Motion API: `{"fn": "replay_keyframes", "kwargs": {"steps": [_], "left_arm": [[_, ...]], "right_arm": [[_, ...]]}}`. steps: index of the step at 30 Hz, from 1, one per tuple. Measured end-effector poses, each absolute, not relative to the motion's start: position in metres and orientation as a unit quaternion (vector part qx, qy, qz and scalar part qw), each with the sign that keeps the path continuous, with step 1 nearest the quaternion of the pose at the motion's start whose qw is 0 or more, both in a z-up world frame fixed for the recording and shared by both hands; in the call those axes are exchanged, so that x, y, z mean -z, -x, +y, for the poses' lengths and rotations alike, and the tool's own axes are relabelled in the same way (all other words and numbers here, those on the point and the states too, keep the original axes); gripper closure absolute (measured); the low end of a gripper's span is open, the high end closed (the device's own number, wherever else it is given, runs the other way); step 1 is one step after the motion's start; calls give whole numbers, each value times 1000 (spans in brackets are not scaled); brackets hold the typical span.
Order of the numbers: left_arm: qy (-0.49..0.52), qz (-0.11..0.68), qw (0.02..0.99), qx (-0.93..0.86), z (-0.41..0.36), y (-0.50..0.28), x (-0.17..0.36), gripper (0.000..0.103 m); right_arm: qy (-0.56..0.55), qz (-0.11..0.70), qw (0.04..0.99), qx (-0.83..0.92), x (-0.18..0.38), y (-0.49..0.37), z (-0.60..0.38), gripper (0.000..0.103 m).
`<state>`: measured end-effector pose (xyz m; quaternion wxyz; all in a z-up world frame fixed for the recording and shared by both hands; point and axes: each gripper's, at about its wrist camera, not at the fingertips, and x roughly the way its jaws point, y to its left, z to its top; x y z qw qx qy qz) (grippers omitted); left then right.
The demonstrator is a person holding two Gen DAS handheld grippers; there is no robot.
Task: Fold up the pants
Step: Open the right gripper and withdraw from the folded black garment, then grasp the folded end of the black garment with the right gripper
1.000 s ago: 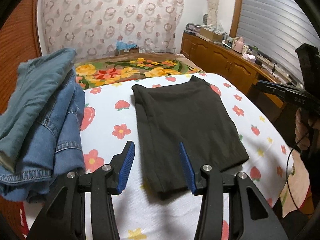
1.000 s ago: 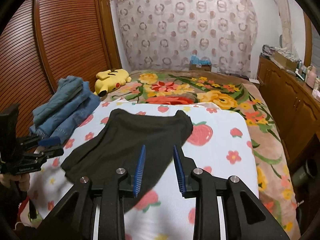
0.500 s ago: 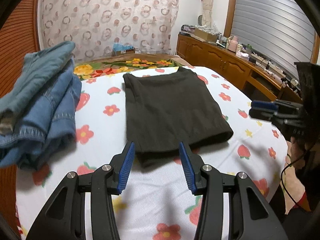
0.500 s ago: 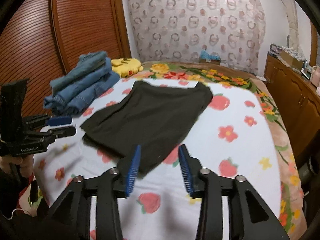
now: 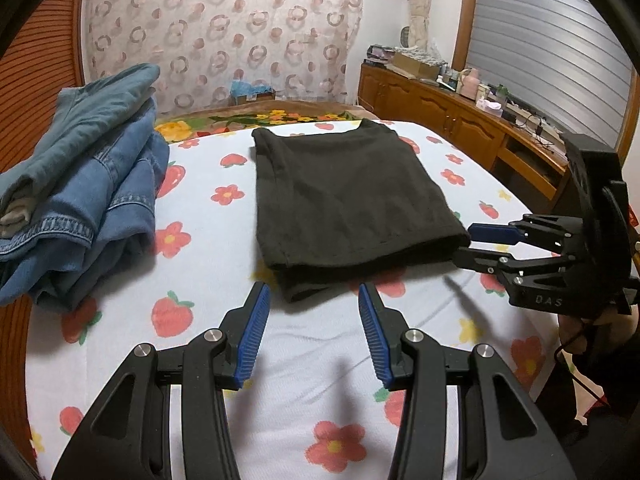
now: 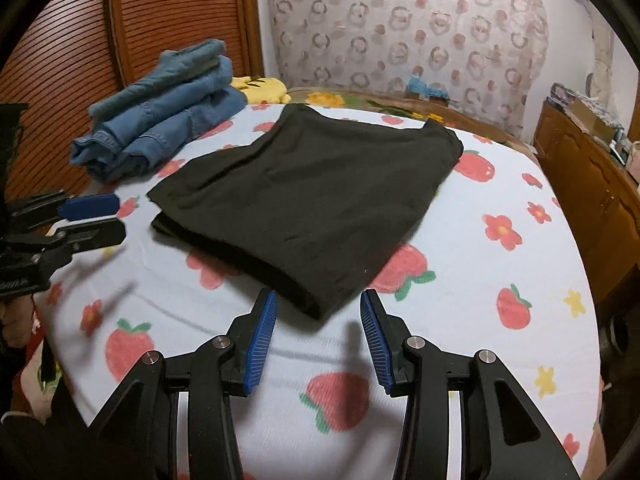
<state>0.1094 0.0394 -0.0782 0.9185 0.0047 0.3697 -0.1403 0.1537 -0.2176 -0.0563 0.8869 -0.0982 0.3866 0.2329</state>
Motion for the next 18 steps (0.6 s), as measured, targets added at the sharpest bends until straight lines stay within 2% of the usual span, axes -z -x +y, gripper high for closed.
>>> {"fn": "replay_keyframes", "kwargs": {"steps": [10, 11, 12, 13, 15, 18], "left_arm": [[5, 380, 916, 130, 47, -120, 86, 56], [6, 381, 916, 129, 47, -121, 86, 56], [7, 381, 915, 128, 48, -123, 87, 56], [8, 381, 915, 129, 48, -124, 87, 56], [7, 382, 915, 129, 47, -126, 87, 56], [9, 383, 915, 130, 47, -130, 87, 56]], "right_arm": [[134, 368, 892, -227, 50, -165, -197, 58], [138, 365, 892, -228, 50, -164, -195, 63], [140, 361, 893, -231, 51, -161, -195, 78], [143, 357, 894, -230, 51, -158, -197, 85], [141, 351, 896, -232, 50, -156, -199, 91], [126, 345, 901, -231, 55, -150, -209, 92]]}}
